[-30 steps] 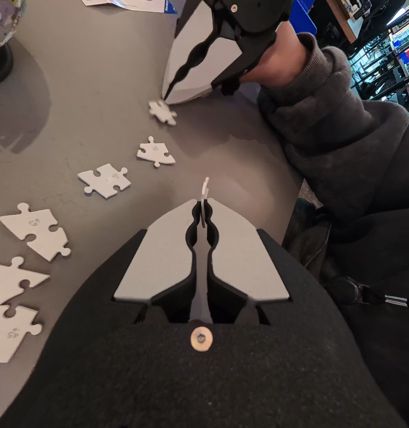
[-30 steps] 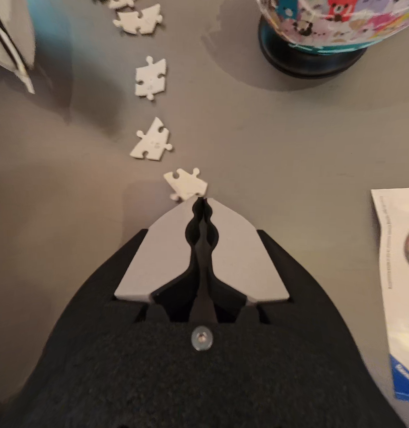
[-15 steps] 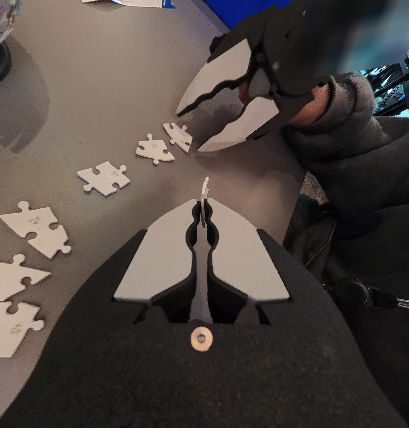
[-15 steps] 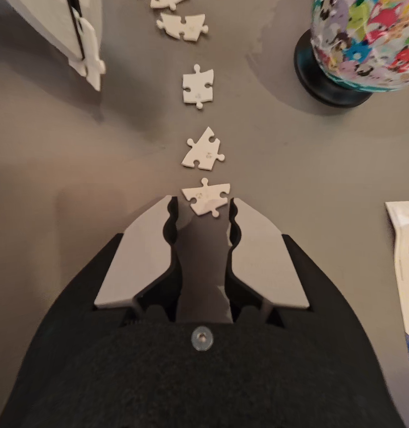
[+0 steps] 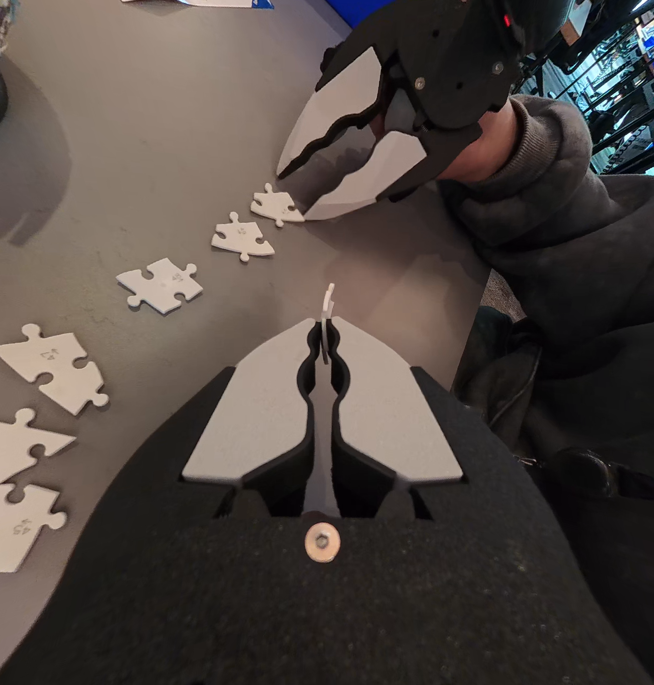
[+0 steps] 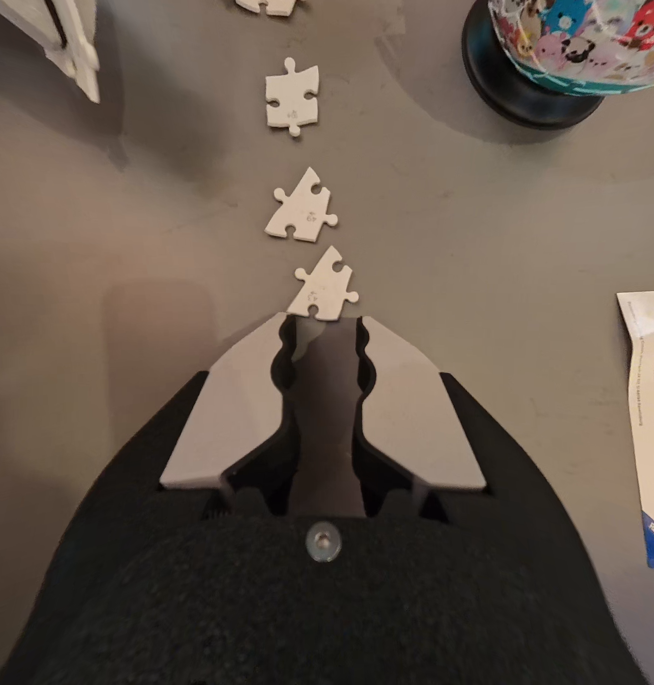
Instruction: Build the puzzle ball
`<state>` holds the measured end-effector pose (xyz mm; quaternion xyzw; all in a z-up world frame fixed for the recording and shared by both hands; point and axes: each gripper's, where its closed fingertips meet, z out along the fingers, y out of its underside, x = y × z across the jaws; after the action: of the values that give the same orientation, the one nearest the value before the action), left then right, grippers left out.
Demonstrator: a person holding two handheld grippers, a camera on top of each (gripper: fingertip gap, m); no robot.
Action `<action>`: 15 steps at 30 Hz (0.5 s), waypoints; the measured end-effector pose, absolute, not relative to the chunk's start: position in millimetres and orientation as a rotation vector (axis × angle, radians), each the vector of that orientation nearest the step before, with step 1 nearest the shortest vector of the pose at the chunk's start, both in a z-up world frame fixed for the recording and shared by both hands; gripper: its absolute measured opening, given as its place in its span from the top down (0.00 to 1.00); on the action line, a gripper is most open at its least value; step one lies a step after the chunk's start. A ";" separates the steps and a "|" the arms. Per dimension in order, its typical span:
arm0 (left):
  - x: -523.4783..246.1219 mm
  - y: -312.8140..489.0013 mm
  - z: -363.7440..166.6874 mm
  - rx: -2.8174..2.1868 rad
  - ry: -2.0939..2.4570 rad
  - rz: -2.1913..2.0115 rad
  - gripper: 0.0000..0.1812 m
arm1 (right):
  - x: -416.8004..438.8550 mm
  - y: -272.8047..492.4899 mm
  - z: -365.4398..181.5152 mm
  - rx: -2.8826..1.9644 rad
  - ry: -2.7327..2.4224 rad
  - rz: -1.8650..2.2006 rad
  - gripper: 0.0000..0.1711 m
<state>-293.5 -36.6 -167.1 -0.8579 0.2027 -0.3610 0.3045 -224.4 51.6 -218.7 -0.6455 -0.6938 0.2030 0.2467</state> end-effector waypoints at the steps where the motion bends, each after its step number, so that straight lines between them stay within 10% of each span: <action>1: -293.7 -36.5 -167.5 -2.274 0.537 -0.954 0.99 | -225.1 50.0 -218.5 -1.760 -1.895 0.564 0.81; 15: -294.4 -36.4 -169.2 -2.281 0.539 -0.948 0.99 | -221.3 61.8 -211.1 -1.808 -1.799 0.598 0.80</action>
<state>-294.4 -36.4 -169.2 -0.8602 0.2031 -0.3574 0.3017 -221.3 61.8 -211.1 -0.6667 -0.6635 0.2206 0.2581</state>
